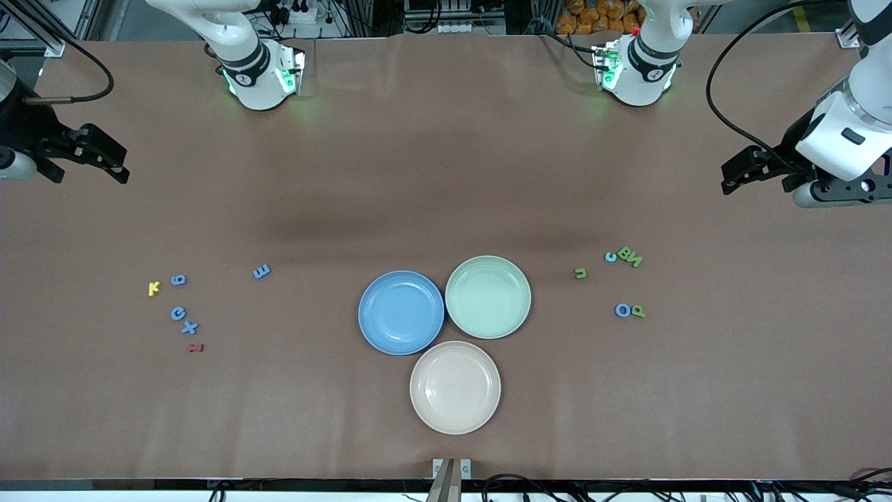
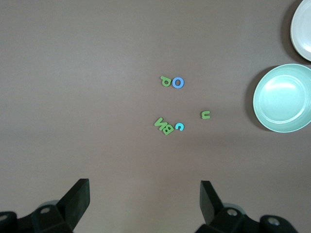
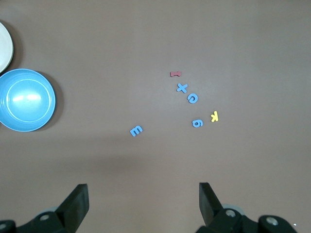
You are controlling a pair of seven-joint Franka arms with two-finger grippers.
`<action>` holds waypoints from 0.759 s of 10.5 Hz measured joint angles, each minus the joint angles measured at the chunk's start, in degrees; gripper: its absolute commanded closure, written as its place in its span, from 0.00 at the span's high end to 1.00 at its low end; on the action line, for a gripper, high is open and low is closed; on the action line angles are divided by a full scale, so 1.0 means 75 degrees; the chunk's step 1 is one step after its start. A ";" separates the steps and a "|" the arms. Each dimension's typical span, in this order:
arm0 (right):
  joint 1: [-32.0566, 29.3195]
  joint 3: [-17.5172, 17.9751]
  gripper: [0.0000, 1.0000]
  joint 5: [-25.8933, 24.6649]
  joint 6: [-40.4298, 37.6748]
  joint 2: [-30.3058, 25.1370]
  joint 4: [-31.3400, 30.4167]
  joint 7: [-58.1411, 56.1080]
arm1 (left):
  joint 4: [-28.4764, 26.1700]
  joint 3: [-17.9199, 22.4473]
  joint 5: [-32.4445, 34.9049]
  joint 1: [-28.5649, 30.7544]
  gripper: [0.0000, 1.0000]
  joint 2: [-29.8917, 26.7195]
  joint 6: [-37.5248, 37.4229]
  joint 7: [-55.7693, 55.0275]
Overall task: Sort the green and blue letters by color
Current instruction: 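Raise both grippers from rest and start moving toward the letters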
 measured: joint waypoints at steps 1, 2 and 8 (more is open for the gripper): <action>-0.0011 -0.0004 1.00 0.0002 0.0031 0.0000 -0.0006 -0.0012 | 0.0000 -0.0001 0.0000 0.0000 1.00 0.0001 -0.0003 0.0000; -0.0010 0.0008 1.00 0.0002 0.0034 0.0000 -0.0009 -0.0021 | 0.0000 -0.0001 0.0000 0.0000 1.00 0.0002 -0.0003 0.0000; -0.0009 0.0032 1.00 0.0000 0.0014 0.0002 -0.0062 -0.0032 | 0.0002 0.0006 0.0000 0.0027 1.00 0.0003 -0.0005 0.0000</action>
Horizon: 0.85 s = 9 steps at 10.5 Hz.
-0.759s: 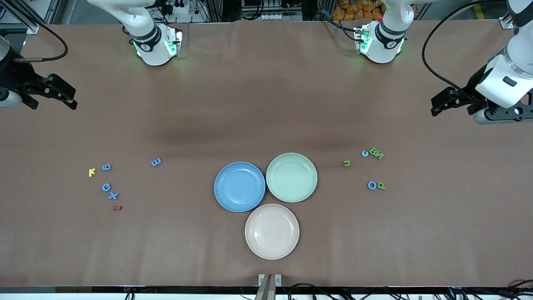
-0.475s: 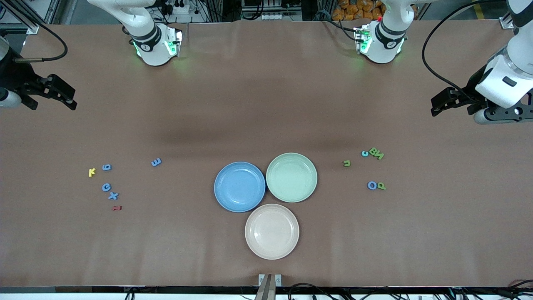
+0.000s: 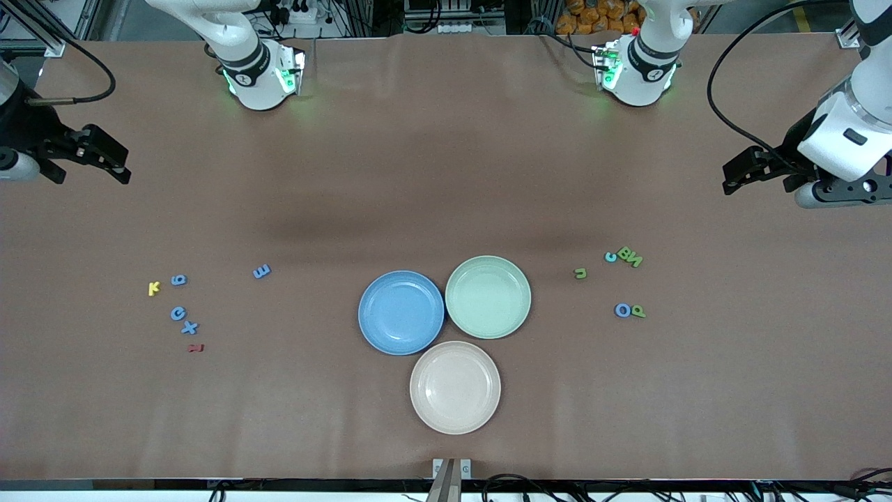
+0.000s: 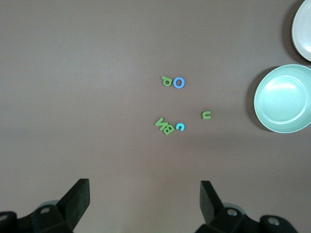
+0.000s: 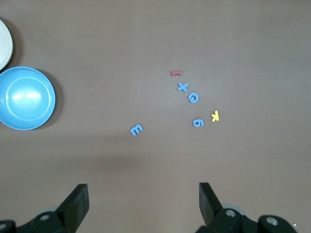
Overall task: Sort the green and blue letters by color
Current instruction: 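Raise both grippers from rest and start moving toward the letters, then lower the left gripper to green letters while the right gripper reaches blue c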
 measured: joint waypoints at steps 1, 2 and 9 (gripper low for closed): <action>0.0000 -0.0001 1.00 0.0000 0.0006 0.0014 -0.0109 0.0000 | 0.0001 0.0003 0.0000 0.0009 1.00 0.0000 0.0000 0.0000; -0.0002 -0.0002 1.00 0.0000 0.0017 0.0045 -0.0316 0.0000 | 0.0000 0.0003 0.0000 0.0009 1.00 0.0006 -0.0010 0.0000; -0.0080 -0.0042 1.00 -0.0001 0.0740 0.0167 -0.1597 -0.0092 | -0.2232 0.0024 -0.0234 0.0460 0.98 0.0438 0.2368 -0.1337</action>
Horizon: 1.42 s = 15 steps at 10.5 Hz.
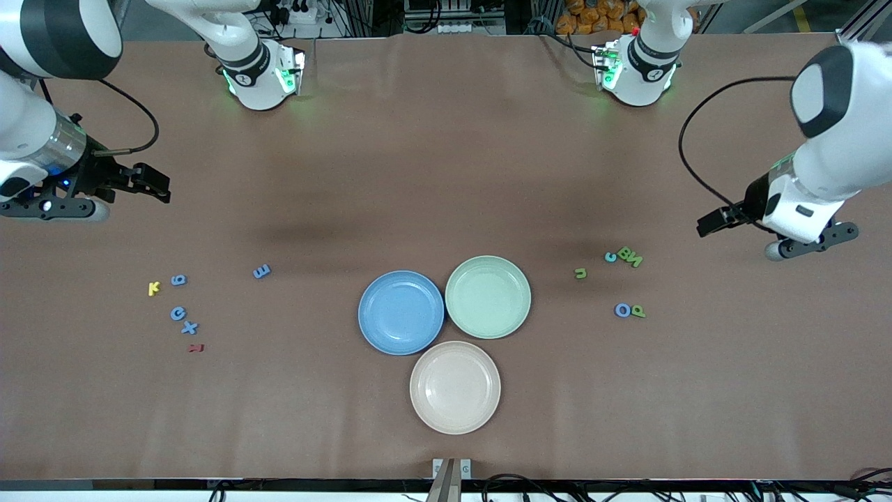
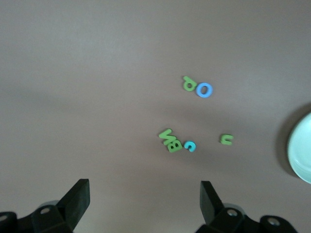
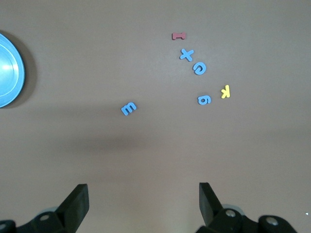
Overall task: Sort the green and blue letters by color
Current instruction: 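Lower the left gripper to green letters while the right gripper reaches blue c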
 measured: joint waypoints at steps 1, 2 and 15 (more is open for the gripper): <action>0.0000 0.0002 1.00 -0.0003 0.0103 0.0035 -0.0025 -0.0163 | -0.0533 0.0005 -0.0046 0.0152 0.96 0.0085 0.0528 -0.0161; -0.0008 -0.0001 1.00 -0.0080 0.0327 0.0176 -0.0014 -0.0473 | -0.0841 0.0012 -0.0066 0.0204 0.92 0.0225 0.0774 -0.0504; -0.1523 -0.0048 1.00 -0.0063 0.3456 0.5442 0.2158 -0.7477 | -0.1843 -0.0095 -0.0057 -0.0185 0.68 0.2528 0.3492 -0.1807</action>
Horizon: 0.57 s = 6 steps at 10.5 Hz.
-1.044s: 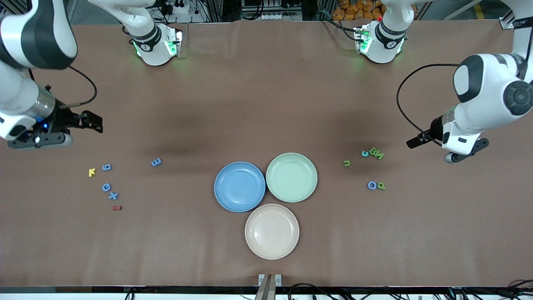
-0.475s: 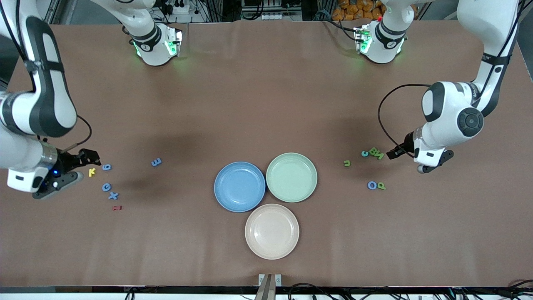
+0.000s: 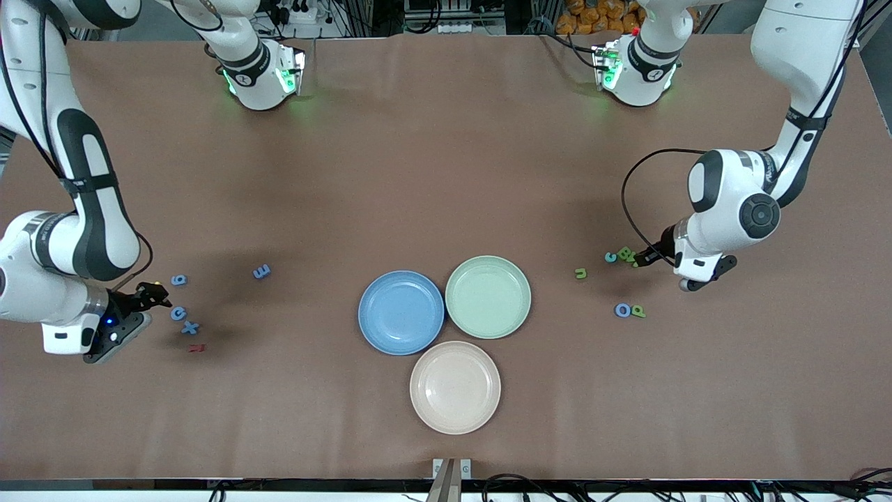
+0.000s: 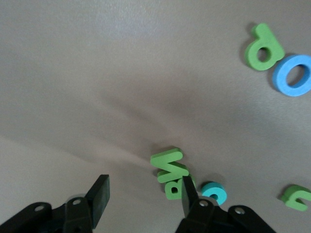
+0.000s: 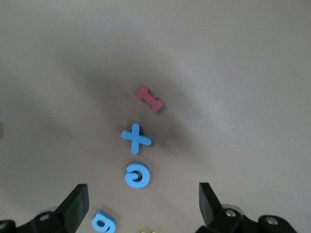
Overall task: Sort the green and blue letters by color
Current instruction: 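Lower the left gripper to green letters while the right gripper reaches blue c, then grasp the green letter with the left gripper while the right grasps blue c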
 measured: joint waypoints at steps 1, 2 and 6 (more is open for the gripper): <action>0.0001 0.0012 1.00 0.0000 0.0158 0.0063 0.0016 -0.0241 | -0.0019 0.0000 0.0036 -0.0001 0.68 0.0072 0.0016 0.0000; -0.0017 0.0010 1.00 0.0000 0.0433 0.0143 0.0012 -0.0519 | -0.0019 0.0000 0.0044 -0.0002 0.68 0.0144 0.0062 0.0000; -0.0058 0.0009 1.00 0.0000 0.0886 0.0357 -0.0338 -0.0846 | 0.0047 0.0000 0.0064 -0.0007 0.68 0.0473 0.0469 0.0000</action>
